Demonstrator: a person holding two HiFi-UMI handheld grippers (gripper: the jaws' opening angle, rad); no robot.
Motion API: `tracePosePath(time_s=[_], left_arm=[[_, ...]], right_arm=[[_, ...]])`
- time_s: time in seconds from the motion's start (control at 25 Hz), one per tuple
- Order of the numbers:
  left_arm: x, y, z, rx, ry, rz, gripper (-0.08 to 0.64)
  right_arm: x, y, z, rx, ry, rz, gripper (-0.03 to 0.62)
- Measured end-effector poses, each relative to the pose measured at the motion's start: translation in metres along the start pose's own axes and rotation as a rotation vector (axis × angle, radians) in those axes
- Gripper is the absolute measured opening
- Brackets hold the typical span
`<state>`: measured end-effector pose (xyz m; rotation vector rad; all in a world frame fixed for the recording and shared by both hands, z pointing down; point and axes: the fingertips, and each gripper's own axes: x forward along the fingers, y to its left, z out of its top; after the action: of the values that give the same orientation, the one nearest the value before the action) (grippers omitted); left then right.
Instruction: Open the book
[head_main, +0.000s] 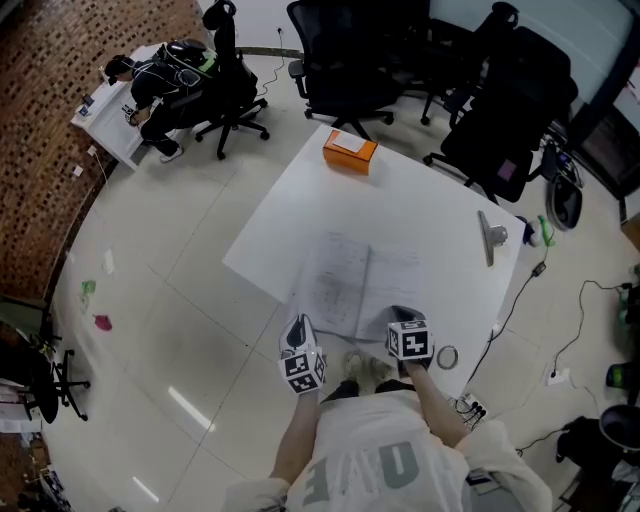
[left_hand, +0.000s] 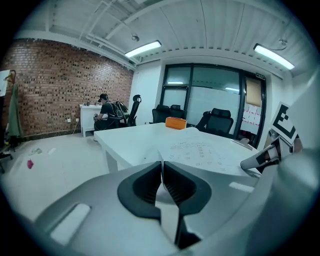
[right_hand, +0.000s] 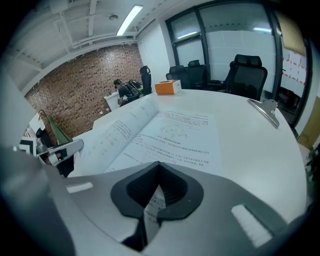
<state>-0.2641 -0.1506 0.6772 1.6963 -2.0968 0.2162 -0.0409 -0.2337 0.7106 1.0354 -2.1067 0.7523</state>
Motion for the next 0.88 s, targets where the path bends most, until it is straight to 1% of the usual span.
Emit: tracePosePath(time_s=[0.16, 0.24, 0.4, 0.52, 0.6, 0.72, 0.84, 0.88], left_arm=[[-0.001, -0.005, 0.000, -0.006, -0.019, -0.012, 0.038], [-0.006, -0.001, 0.003, -0.023, -0.043, -0.011, 0.060], [-0.017, 0.014, 0.009, -0.050, -0.080, 0.043, 0.133], [-0.025, 0.022, 0.022, -0.056, -0.122, 0.075, 0.141], [-0.030, 0.025, 0.034, -0.046, -0.159, 0.080, 0.146], [-0.034, 0.015, 0.064, -0.016, -0.231, 0.044, 0.144], [-0.034, -0.010, 0.106, 0.040, -0.320, -0.037, 0.118], [-0.035, -0.019, 0.121, 0.042, -0.354, -0.063, 0.107]], right_arm=[[0.000, -0.003, 0.001, -0.030, -0.011, -0.015, 0.003], [-0.003, 0.000, 0.003, -0.039, -0.028, -0.007, 0.005], [-0.015, 0.004, 0.015, -0.025, -0.084, 0.001, 0.005], [-0.027, -0.001, 0.027, -0.008, -0.134, -0.010, 0.005], [-0.034, -0.005, 0.034, 0.016, -0.164, -0.015, 0.005], [-0.045, -0.008, 0.044, 0.052, -0.212, -0.013, 0.005], [-0.058, -0.002, 0.061, 0.067, -0.267, 0.006, 0.005], [-0.063, 0.001, 0.068, 0.066, -0.288, 0.014, 0.005]])
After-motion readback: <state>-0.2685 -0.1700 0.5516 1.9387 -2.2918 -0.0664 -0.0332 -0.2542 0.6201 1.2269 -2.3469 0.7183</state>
